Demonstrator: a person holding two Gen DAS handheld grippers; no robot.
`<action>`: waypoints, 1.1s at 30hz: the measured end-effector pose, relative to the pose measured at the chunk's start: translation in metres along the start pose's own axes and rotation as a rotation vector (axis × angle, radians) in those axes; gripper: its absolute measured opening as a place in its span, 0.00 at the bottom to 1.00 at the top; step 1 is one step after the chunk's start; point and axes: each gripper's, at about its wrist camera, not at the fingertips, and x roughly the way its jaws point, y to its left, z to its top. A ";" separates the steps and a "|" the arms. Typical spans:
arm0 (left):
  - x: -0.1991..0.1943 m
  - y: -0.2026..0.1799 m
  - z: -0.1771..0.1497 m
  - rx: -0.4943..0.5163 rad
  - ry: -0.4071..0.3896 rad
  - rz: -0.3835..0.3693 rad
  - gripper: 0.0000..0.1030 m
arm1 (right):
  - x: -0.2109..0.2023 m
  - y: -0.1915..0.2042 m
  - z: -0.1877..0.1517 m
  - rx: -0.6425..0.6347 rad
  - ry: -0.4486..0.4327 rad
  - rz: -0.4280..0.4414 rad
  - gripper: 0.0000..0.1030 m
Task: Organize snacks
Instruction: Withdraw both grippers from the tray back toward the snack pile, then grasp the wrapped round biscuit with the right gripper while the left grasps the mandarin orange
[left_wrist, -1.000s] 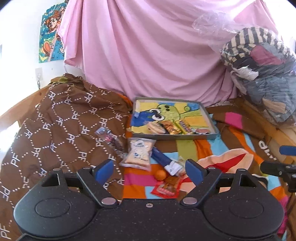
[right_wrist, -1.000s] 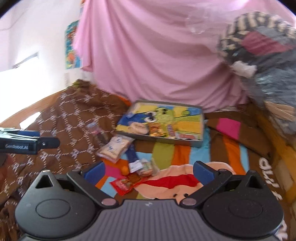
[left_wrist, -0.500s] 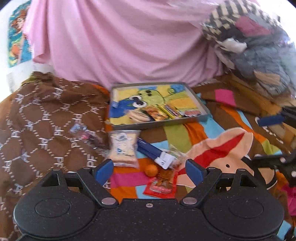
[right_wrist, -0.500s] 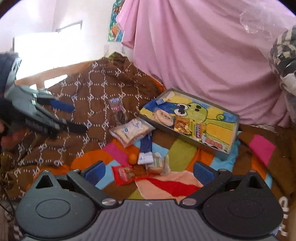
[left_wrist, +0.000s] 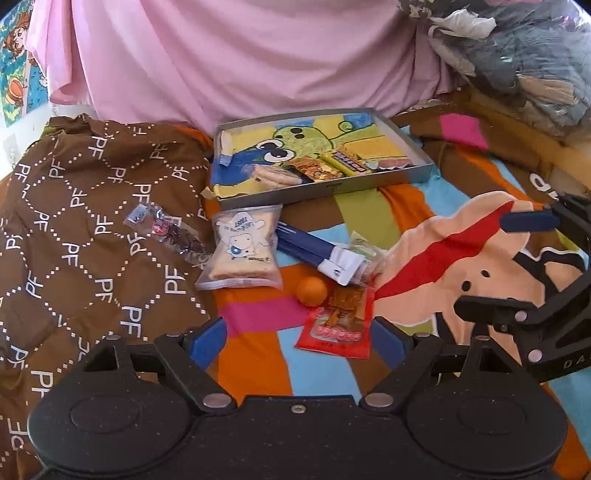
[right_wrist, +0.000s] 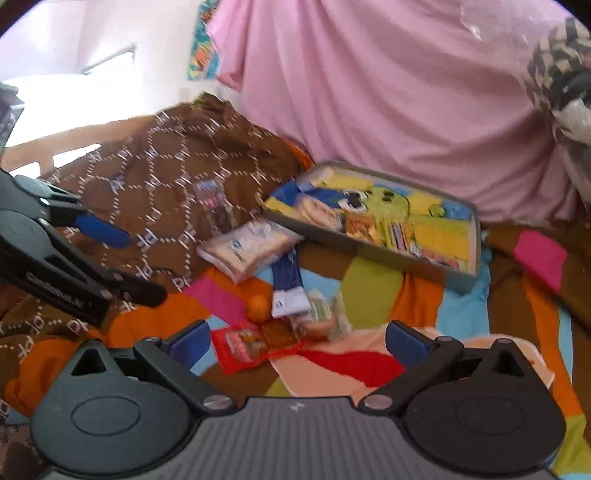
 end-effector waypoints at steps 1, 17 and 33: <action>0.002 0.001 0.000 -0.005 0.005 0.004 0.83 | 0.002 -0.001 -0.002 -0.001 0.003 -0.009 1.00; 0.012 0.019 0.005 0.033 0.163 0.064 0.83 | 0.039 -0.010 -0.017 0.163 0.164 -0.017 1.00; 0.067 0.011 0.034 0.080 0.128 -0.061 0.83 | 0.077 -0.030 -0.007 0.028 0.101 -0.018 1.00</action>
